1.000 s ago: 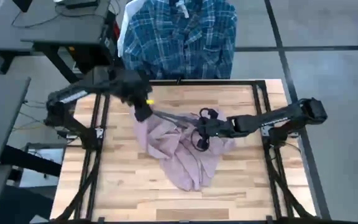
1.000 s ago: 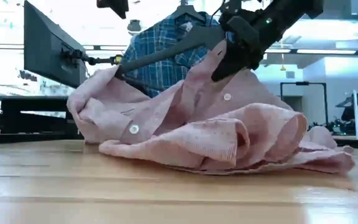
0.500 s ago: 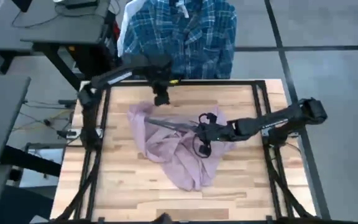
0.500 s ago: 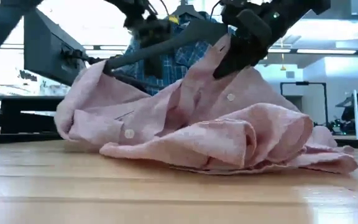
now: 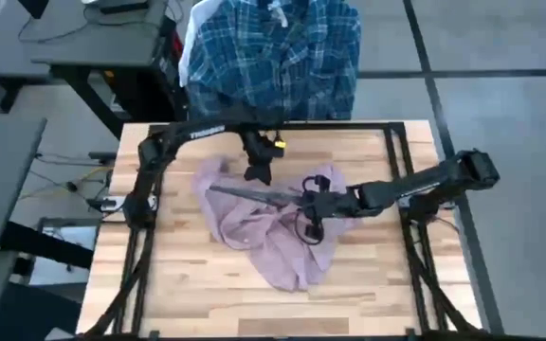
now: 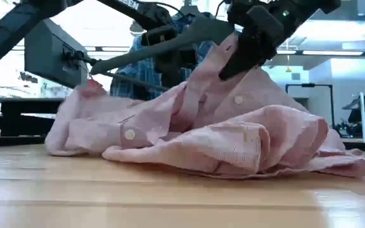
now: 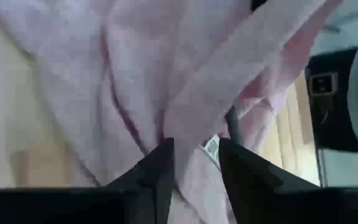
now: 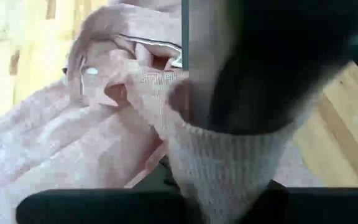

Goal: Hang clothes
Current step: Hang the pink polo shirt on the hanger rack

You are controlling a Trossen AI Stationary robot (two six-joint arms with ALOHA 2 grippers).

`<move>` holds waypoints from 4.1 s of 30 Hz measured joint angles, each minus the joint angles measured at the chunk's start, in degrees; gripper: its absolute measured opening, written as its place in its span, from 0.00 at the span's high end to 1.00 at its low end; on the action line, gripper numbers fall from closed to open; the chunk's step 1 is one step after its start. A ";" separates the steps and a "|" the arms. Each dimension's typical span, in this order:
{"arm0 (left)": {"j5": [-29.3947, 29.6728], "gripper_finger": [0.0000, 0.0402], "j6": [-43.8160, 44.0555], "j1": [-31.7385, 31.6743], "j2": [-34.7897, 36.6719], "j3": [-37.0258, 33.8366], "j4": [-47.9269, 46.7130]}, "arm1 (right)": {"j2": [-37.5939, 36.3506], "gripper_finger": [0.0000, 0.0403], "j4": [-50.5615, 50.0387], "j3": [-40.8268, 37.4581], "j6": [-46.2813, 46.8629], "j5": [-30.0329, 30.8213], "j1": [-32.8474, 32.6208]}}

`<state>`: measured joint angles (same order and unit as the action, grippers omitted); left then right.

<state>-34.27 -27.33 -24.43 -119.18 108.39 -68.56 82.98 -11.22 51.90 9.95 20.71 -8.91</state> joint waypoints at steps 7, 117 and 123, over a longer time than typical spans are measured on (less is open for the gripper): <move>5.43 0.73 3.40 0.37 -0.09 0.09 0.07 | 0.00 0.95 -0.09 0.00 -0.12 0.00 -0.02; 39.50 0.70 90.38 35.64 36.52 -50.91 48.21 | -20.02 0.96 -29.94 -0.04 0.76 -0.97 -3.46; 50.18 0.69 95.29 38.98 31.17 -50.80 49.91 | -20.02 0.96 -29.72 -0.04 1.17 -0.98 -2.73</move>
<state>15.91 67.96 14.56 -88.01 57.58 -18.66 62.96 -40.94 51.86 11.11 19.73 -11.64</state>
